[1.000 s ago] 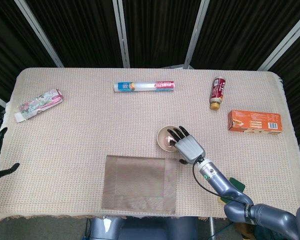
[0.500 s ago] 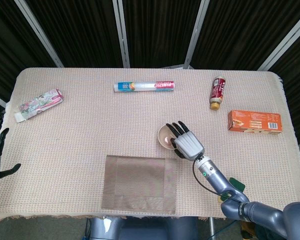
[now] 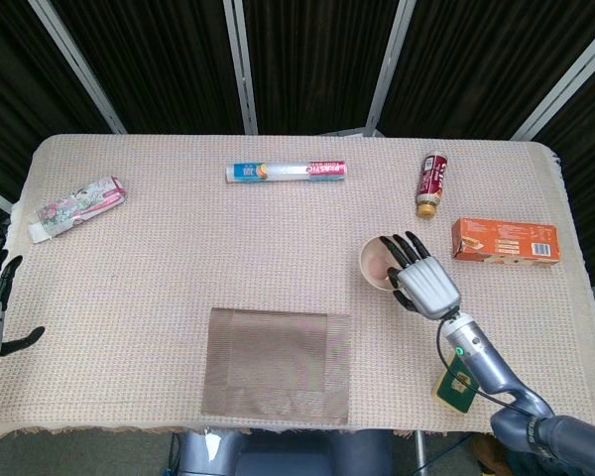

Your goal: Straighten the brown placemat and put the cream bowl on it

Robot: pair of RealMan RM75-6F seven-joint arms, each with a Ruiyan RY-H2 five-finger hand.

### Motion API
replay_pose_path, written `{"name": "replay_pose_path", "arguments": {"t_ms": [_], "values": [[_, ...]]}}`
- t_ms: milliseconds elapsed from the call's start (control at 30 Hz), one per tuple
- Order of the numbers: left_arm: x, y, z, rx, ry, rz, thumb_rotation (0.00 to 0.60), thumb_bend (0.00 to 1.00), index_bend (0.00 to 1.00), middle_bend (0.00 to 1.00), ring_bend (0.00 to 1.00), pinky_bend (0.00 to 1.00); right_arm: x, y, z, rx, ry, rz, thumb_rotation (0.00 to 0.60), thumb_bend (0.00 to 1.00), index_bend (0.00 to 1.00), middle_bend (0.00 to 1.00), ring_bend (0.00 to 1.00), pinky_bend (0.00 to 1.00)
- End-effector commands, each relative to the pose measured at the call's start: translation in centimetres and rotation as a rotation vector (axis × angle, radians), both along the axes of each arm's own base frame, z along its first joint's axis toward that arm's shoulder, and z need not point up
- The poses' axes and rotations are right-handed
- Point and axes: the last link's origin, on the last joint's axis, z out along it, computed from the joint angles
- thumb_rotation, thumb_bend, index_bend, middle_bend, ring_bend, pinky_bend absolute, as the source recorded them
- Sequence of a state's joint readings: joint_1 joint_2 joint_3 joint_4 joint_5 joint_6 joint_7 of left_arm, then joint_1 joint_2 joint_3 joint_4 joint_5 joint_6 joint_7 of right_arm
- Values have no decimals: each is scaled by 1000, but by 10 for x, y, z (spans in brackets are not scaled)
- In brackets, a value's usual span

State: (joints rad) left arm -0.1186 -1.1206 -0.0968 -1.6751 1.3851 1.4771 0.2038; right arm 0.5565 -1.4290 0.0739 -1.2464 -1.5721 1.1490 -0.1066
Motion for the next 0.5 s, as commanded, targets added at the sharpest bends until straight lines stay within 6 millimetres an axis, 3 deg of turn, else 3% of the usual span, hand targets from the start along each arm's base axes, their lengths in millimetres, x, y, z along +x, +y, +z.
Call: {"name": "replay_pose_path", "arguments": {"t_ms": [33,233,500], "values": [[1,-1,0,-1,-2,-5,600,51,0,0,0,0,-25,13,16,-7,40,-38,600,323,616,21,0,0],[4,-2,-2,-10,-5,-13,600,52,0,0,0,0,-52,31,23,3,80,-81,600,323,616,21,0,0],[6,-3,-3,-14,-7,-14,600,49,0,0,0,0,-66,43,17,21,110,-101,600,324,616,22,0,0]]}}
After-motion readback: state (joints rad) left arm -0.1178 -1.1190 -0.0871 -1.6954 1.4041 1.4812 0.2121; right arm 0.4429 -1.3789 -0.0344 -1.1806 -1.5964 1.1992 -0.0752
